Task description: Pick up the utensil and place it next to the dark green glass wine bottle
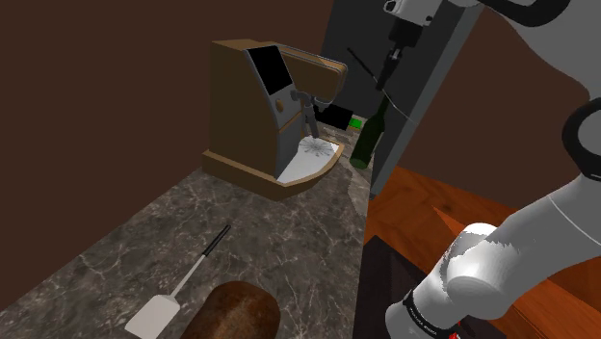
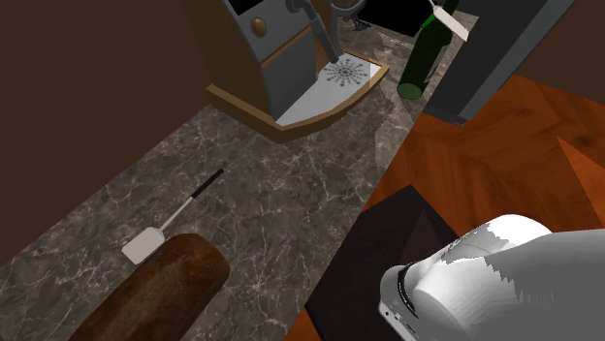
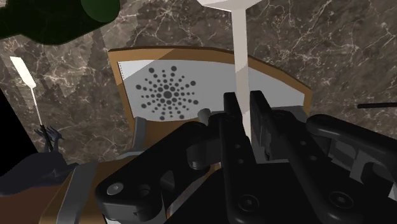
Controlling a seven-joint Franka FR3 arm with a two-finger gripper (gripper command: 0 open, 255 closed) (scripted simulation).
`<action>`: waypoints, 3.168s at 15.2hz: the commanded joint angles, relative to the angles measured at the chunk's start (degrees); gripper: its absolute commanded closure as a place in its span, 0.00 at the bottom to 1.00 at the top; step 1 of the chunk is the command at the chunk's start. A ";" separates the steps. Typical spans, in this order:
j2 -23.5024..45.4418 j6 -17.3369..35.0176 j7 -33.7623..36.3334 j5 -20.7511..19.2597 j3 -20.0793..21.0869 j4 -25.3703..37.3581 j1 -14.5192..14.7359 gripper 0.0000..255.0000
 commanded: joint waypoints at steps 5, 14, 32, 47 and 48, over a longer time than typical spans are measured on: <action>-1.88 4.77 -0.16 -0.58 -0.07 -6.53 -0.25 1.00; -4.62 11.95 0.25 -1.32 0.12 -16.35 -0.51 1.00; -6.75 25.78 0.39 -2.17 -0.34 -32.25 -1.06 1.00; -5.27 37.49 -0.13 -2.27 -1.32 -42.53 -1.30 1.00; -5.07 38.29 -0.19 -2.25 -1.40 -43.13 -1.30 1.00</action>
